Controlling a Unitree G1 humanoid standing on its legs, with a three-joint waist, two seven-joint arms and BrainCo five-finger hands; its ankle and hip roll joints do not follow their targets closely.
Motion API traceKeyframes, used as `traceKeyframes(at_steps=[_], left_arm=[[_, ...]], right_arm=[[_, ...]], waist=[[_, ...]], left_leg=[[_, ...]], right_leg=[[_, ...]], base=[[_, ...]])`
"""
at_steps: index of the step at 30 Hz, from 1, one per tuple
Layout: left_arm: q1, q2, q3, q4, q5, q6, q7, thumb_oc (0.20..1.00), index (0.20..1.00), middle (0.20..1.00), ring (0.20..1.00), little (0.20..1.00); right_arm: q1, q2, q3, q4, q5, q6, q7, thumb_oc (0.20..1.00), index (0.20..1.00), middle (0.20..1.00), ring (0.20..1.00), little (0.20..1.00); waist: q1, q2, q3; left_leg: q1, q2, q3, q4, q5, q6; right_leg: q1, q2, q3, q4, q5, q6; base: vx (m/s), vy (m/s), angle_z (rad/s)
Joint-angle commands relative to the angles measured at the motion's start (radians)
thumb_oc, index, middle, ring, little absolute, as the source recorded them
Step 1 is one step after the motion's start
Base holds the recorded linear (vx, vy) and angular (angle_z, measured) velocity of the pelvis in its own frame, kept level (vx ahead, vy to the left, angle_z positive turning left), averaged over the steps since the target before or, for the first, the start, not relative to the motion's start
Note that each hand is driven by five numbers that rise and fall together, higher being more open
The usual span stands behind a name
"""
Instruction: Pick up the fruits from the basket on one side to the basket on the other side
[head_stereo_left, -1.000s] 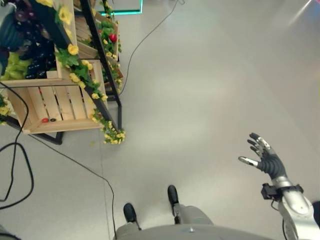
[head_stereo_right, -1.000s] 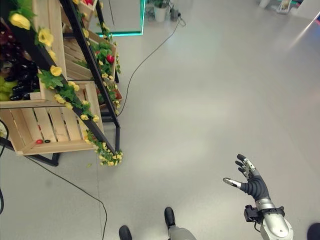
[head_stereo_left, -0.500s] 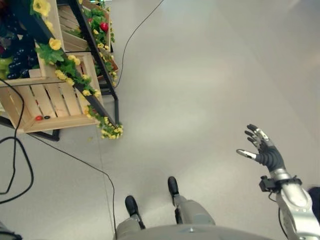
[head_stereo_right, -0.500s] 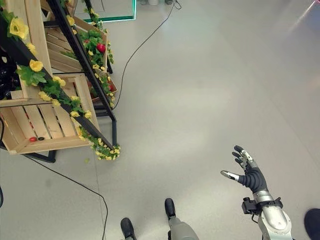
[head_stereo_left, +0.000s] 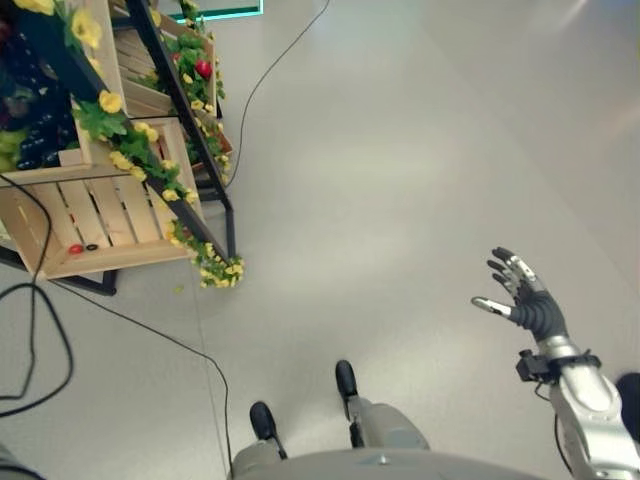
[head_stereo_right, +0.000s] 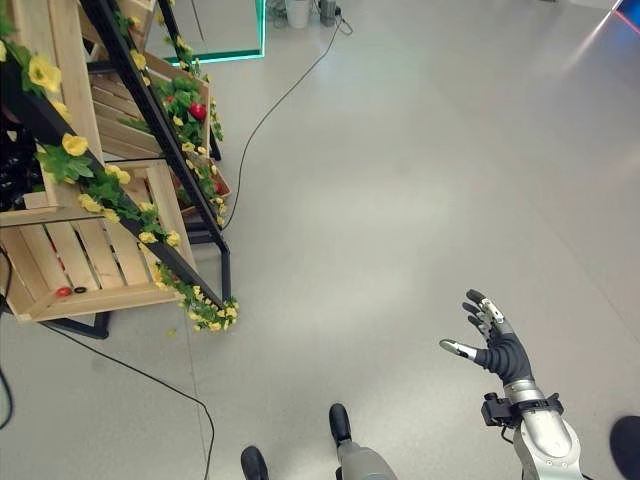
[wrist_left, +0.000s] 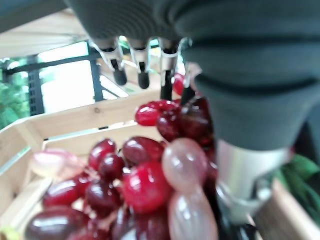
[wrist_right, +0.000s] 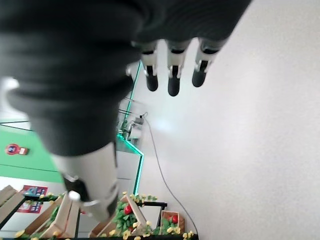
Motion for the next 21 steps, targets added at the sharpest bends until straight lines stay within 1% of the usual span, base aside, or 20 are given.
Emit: traceKeyframes(at_steps=[1, 2, 5, 6, 8, 9, 10, 11, 14, 17, 21], left_arm=[[-0.090, 0.002, -0.027, 0.103, -0.009, -0.009, 0.069, 1.000, 1.000, 1.000, 1.000, 1.000], [-0.110, 0.019, -0.056, 0.166, -0.014, -0.002, 0.046, 1.000, 1.000, 1.000, 1.000, 1.000], [-0.216, 0.063, -0.167, 0.257, -0.040, -0.016, 0.028, 1.000, 1.000, 1.000, 1.000, 1.000], [-0.267, 0.069, -0.233, 0.302, -0.052, -0.029, 0.032, 1.000, 1.000, 1.000, 1.000, 1.000], [-0.337, 0.089, -0.324, 0.376, -0.081, -0.049, 0.019, 1.000, 1.000, 1.000, 1.000, 1.000], [-0.364, 0.087, -0.348, 0.405, -0.094, -0.056, 0.027, 1.000, 1.000, 1.000, 1.000, 1.000], [-0.391, 0.085, -0.376, 0.417, -0.097, -0.059, 0.030, 1.000, 1.000, 1.000, 1.000, 1.000], [-0.412, 0.085, -0.424, 0.498, -0.108, -0.076, 0.032, 1.000, 1.000, 1.000, 1.000, 1.000], [-0.499, 0.076, -0.529, 0.610, -0.130, -0.100, 0.022, 1.000, 1.000, 1.000, 1.000, 1.000], [-0.537, 0.061, -0.586, 0.697, -0.148, -0.120, 0.012, 1.000, 1.000, 1.000, 1.000, 1.000], [-0.550, 0.040, -0.596, 0.725, -0.153, -0.120, 0.021, 1.000, 1.000, 1.000, 1.000, 1.000]], right_arm=[[-0.006, -0.047, -0.021, -0.026, 0.031, -0.031, -0.006, 1.000, 1.000, 1.000, 1.000, 1.000], [-0.005, -0.052, -0.017, -0.025, 0.034, -0.025, -0.004, 1.000, 1.000, 1.000, 1.000, 1.000], [-0.005, -0.048, -0.006, -0.023, 0.044, -0.027, -0.004, 1.000, 1.000, 1.000, 1.000, 1.000], [-0.010, -0.047, 0.005, -0.016, 0.045, -0.033, -0.009, 1.000, 1.000, 1.000, 1.000, 1.000], [-0.009, -0.045, 0.012, -0.014, 0.045, -0.038, -0.013, 1.000, 1.000, 1.000, 1.000, 1.000], [-0.009, -0.048, 0.024, -0.013, 0.047, -0.040, -0.011, 1.000, 1.000, 1.000, 1.000, 1.000], [-0.008, -0.043, 0.022, -0.012, 0.047, -0.041, -0.012, 1.000, 1.000, 1.000, 1.000, 1.000], [-0.009, -0.048, 0.033, -0.009, 0.050, -0.049, -0.015, 1.000, 1.000, 1.000, 1.000, 1.000], [-0.015, -0.050, 0.047, -0.001, 0.058, -0.057, -0.018, 1.000, 1.000, 1.000, 1.000, 1.000], [-0.018, -0.048, 0.061, 0.007, 0.064, -0.062, -0.022, 1.000, 1.000, 1.000, 1.000, 1.000], [-0.021, -0.043, 0.079, 0.013, 0.067, -0.068, -0.027, 1.000, 1.000, 1.000, 1.000, 1.000]], waist=[[-0.029, 0.043, -0.053], [-0.030, 0.049, -0.058], [-0.032, 0.065, -0.071], [-0.031, 0.068, -0.074], [-0.027, 0.070, -0.083], [-0.030, 0.078, -0.088], [-0.027, 0.074, -0.087], [-0.031, 0.082, -0.098], [-0.028, 0.089, -0.113], [-0.029, 0.095, -0.126], [-0.024, 0.099, -0.143]], left_leg=[[0.005, -0.016, -0.061, 0.039, -0.069, 0.029], [0.007, -0.017, -0.061, 0.038, -0.068, 0.029], [0.017, -0.019, -0.065, 0.035, -0.066, 0.029], [0.020, -0.019, -0.065, 0.036, -0.064, 0.028], [0.028, -0.019, -0.068, 0.035, -0.064, 0.028], [0.033, -0.019, -0.067, 0.035, -0.063, 0.027], [0.035, -0.019, -0.069, 0.034, -0.062, 0.027], [0.042, -0.019, -0.067, 0.032, -0.060, 0.026], [0.056, -0.022, -0.070, 0.026, -0.056, 0.026], [0.065, -0.024, -0.071, 0.022, -0.052, 0.024], [0.075, -0.027, -0.076, 0.016, -0.051, 0.023]], right_leg=[[0.069, -0.081, -0.052, 0.019, -0.113, 0.133], [0.073, -0.082, -0.054, 0.018, -0.113, 0.134], [0.086, -0.085, -0.065, 0.014, -0.113, 0.138], [0.091, -0.085, -0.069, 0.014, -0.113, 0.139], [0.102, -0.086, -0.076, 0.013, -0.115, 0.142], [0.106, -0.088, -0.077, 0.014, -0.116, 0.142], [0.108, -0.088, -0.078, 0.014, -0.116, 0.142], [0.116, -0.089, -0.081, 0.014, -0.117, 0.143], [0.132, -0.092, -0.092, 0.012, -0.119, 0.145], [0.143, -0.095, -0.101, 0.012, -0.119, 0.146], [0.158, -0.096, -0.112, 0.009, -0.119, 0.146]], base=[[0.00, 0.005, 0.23], [-0.02, -0.004, 0.22], [0.00, -0.012, 0.09], [-0.01, -0.021, 0.12], [0.00, -0.015, 0.13], [0.01, -0.006, 0.09], [0.00, 0.000, 0.00], [0.00, 0.000, 0.00], [0.01, -0.003, 0.01], [0.00, 0.000, 0.00], [0.00, -0.002, 0.03]])
